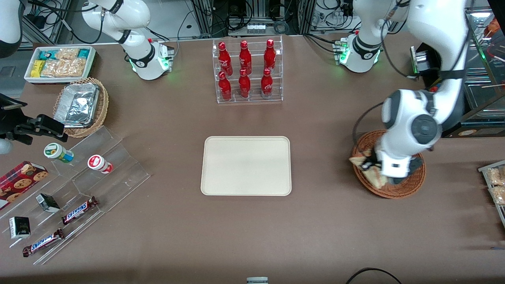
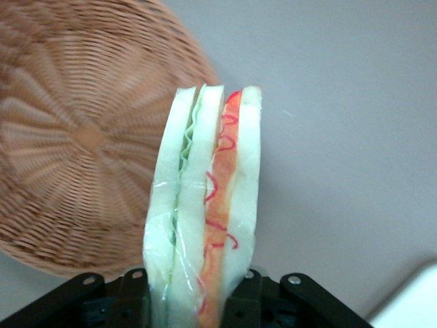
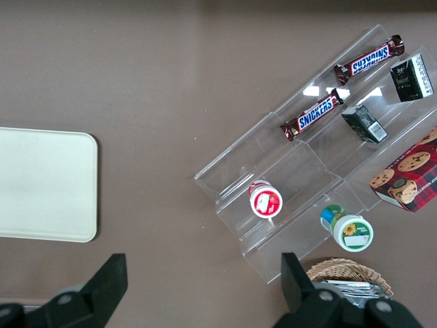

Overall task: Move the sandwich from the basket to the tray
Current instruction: 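Carry the sandwich with the left gripper over the cream tray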

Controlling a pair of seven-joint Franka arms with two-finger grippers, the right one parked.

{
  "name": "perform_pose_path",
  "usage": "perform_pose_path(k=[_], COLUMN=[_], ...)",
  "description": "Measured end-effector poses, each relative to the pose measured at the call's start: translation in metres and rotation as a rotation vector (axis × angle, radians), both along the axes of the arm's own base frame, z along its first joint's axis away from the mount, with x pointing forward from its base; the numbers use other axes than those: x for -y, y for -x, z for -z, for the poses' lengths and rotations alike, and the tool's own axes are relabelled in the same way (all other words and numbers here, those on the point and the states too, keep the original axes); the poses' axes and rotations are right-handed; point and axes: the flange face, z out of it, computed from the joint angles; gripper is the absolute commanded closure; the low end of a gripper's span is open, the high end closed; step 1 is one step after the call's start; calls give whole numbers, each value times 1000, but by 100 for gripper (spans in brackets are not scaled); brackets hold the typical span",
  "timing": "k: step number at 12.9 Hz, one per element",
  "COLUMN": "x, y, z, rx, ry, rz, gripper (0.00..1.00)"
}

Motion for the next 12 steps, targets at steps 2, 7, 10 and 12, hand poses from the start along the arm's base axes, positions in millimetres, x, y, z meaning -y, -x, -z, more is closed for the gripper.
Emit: perform_pose_path(k=[2,7,10,12], x=[55,185,242,262], y=[3,17,28,29], z=[-1,32,46,55], rx=[16,16,-2,-10], ry=[3,7,70,98], rz=[86,285,348,375], gripper=[68,73,70,70])
